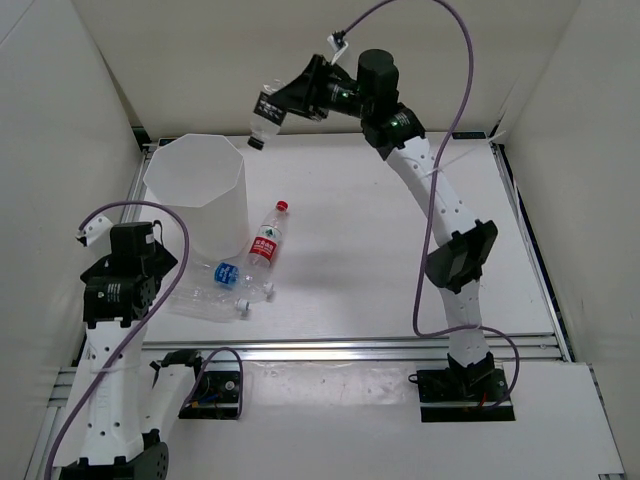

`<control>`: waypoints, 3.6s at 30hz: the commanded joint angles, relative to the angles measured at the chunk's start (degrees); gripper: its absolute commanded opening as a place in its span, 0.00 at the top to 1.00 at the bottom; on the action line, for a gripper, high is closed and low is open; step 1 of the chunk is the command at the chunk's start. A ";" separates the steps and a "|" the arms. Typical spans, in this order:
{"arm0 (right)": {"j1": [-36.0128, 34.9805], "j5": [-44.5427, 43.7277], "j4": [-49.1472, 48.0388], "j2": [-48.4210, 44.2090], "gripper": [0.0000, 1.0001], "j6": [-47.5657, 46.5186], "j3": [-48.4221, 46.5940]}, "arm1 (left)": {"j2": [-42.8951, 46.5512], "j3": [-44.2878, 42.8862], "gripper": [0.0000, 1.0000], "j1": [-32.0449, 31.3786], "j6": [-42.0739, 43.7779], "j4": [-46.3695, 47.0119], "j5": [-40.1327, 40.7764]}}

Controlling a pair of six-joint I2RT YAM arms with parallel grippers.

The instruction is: Put the plastic bottles in the bin

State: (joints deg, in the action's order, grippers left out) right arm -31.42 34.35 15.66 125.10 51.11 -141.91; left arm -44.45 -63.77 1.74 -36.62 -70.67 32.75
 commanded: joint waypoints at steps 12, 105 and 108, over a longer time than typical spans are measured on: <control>-14.37 -25.46 -20.75 6.65 0.68 -17.08 -4.96 | -4.85 -8.65 0.00 -4.81 5.51 -0.43 -2.97; -10.59 6.17 9.39 27.76 0.47 0.48 15.58 | 5.42 3.30 0.00 -5.52 -12.51 -10.45 -3.66; -8.58 7.31 9.47 24.07 0.56 -0.66 19.20 | 5.42 3.30 0.00 -5.52 -13.12 -9.75 -4.80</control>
State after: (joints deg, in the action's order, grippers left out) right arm -41.65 44.77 20.82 152.62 53.23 -126.74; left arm -39.53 -59.51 -3.51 -50.19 -76.97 29.23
